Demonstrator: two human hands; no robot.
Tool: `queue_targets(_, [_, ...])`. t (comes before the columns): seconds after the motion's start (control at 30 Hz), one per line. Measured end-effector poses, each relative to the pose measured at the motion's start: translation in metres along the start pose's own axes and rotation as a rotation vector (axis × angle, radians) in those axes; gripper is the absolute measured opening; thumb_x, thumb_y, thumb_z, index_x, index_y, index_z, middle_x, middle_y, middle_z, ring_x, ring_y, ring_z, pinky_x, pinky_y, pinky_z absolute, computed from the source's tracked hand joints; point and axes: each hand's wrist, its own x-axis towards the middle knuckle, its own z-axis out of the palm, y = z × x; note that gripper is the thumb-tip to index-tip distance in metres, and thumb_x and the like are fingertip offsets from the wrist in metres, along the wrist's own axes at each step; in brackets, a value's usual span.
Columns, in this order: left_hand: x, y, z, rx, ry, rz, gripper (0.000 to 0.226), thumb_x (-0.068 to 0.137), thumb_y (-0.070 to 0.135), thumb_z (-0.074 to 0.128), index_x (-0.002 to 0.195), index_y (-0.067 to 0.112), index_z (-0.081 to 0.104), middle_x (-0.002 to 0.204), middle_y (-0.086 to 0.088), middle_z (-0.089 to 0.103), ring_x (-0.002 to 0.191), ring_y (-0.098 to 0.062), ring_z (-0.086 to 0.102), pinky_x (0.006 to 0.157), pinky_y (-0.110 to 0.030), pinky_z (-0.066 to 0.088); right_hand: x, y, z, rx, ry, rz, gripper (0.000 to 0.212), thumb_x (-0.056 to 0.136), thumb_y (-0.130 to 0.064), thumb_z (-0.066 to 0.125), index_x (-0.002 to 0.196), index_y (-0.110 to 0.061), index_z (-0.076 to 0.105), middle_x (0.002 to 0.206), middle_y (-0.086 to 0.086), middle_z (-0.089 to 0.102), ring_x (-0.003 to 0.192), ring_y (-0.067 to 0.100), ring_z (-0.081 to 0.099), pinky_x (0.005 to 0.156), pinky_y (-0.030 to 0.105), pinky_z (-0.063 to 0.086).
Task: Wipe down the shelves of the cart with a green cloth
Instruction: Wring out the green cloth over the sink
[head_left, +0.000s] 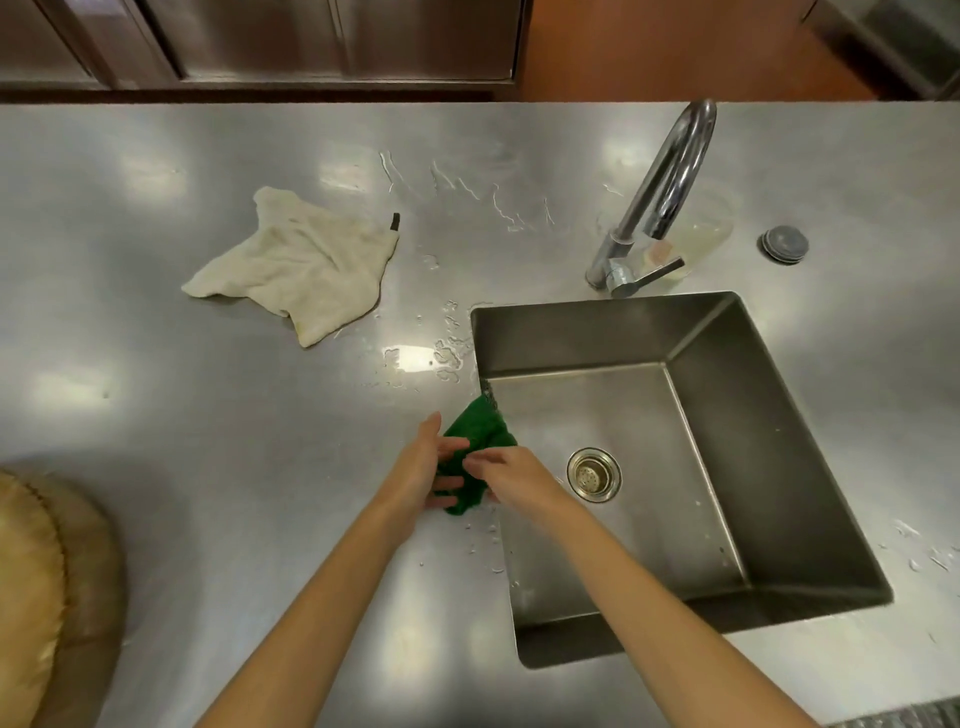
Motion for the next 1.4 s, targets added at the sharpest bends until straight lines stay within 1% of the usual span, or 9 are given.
queue_targets(0.23, [0.002,0.0,-0.007,-0.037,-0.052,-0.034,0.06,0.1,0.058,0.028,0.131,0.013,0.054,0.124,-0.011,0.059,0.086,-0.03,0.065,0.088,-0.046,0.056,0.002,0.017,0.0,0.165,0.24,0.028,0.027,0.076,-0.009,0.081,0.102,-0.011,0.074,0.102,0.008,0.074,0.098,0.022,0.069,0.091,0.033,0.055])
queue_targets(0.4, [-0.01,0.0,-0.01,0.0,-0.125,0.032,0.053,0.102,0.056,0.028,0.129,0.018,0.053,0.122,-0.01,0.064,0.094,-0.031,0.065,0.088,-0.045,0.056,-0.022,0.001,-0.028,0.369,0.256,0.046,0.029,0.08,0.0,0.074,0.106,-0.01,0.068,0.093,0.008,0.069,0.072,0.011,0.062,0.057,0.013,0.05])
queue_targets(0.53, [-0.023,-0.001,-0.004,0.102,-0.051,0.217,0.04,0.104,0.045,0.036,0.127,0.021,0.058,0.121,-0.008,0.065,0.106,-0.023,0.063,0.094,-0.038,0.053,-0.05,-0.015,-0.053,0.421,0.233,-0.031,0.025,0.078,-0.003,0.073,0.097,-0.019,0.073,0.095,0.011,0.073,0.079,0.019,0.065,0.073,0.028,0.054])
queue_targets(0.67, [-0.045,0.004,0.018,0.109,-0.037,0.323,0.032,0.106,0.043,0.028,0.121,0.035,0.054,0.117,0.01,0.056,0.106,-0.004,0.055,0.094,-0.03,0.04,-0.091,-0.041,-0.078,0.472,0.199,-0.185,0.026,0.08,-0.003,0.071,0.099,-0.022,0.074,0.098,0.008,0.071,0.088,0.019,0.065,0.069,0.025,0.052])
queue_targets(0.8, [-0.058,0.003,0.043,-0.037,-0.07,0.231,0.052,0.099,0.061,0.026,0.145,0.04,0.037,0.159,0.001,0.028,0.146,-0.023,0.026,0.117,-0.051,0.023,-0.137,-0.066,-0.099,0.469,0.123,-0.378,0.029,0.081,-0.003,0.07,0.102,-0.021,0.074,0.095,0.006,0.073,0.091,0.019,0.066,0.072,0.026,0.051])
queue_targets(0.9, [-0.069,0.005,0.062,-0.171,-0.076,0.166,0.065,0.092,0.073,0.027,0.15,0.043,0.027,0.163,0.001,0.018,0.141,-0.026,0.033,0.115,-0.06,0.025,-0.169,-0.077,-0.114,0.429,0.091,-0.507,0.027,0.082,-0.002,0.067,0.103,-0.018,0.074,0.096,0.01,0.075,0.088,0.021,0.066,0.077,0.029,0.051])
queue_targets(1.1, [-0.076,0.003,0.107,-0.343,-0.276,0.054,0.076,0.082,0.082,0.033,0.135,0.03,0.051,0.14,-0.011,0.046,0.136,-0.04,0.039,0.11,-0.068,0.025,-0.22,-0.086,-0.154,0.484,0.019,-0.682,0.03,0.086,0.0,0.064,0.112,-0.012,0.071,0.104,0.019,0.072,0.098,0.032,0.066,0.09,0.04,0.051])
queue_targets(1.2, [-0.092,0.008,0.134,-0.502,-0.313,-0.016,0.056,0.089,0.066,0.044,0.115,0.018,0.057,0.135,-0.017,0.045,0.134,-0.049,0.038,0.109,-0.067,0.03,-0.234,-0.081,-0.169,0.475,-0.026,-0.754,0.032,0.085,-0.001,0.064,0.116,-0.01,0.07,0.112,0.026,0.067,0.112,0.043,0.059,0.098,0.05,0.048])
queue_targets(1.4, [-0.116,0.01,0.169,-0.587,-0.534,-0.008,0.074,0.083,0.066,0.051,0.136,0.015,0.056,0.136,-0.017,0.059,0.123,-0.044,0.056,0.105,-0.065,0.038,-0.235,-0.057,-0.21,0.533,0.04,-0.748,0.03,0.086,-0.004,0.066,0.115,-0.011,0.071,0.108,0.019,0.071,0.104,0.033,0.065,0.097,0.043,0.052])
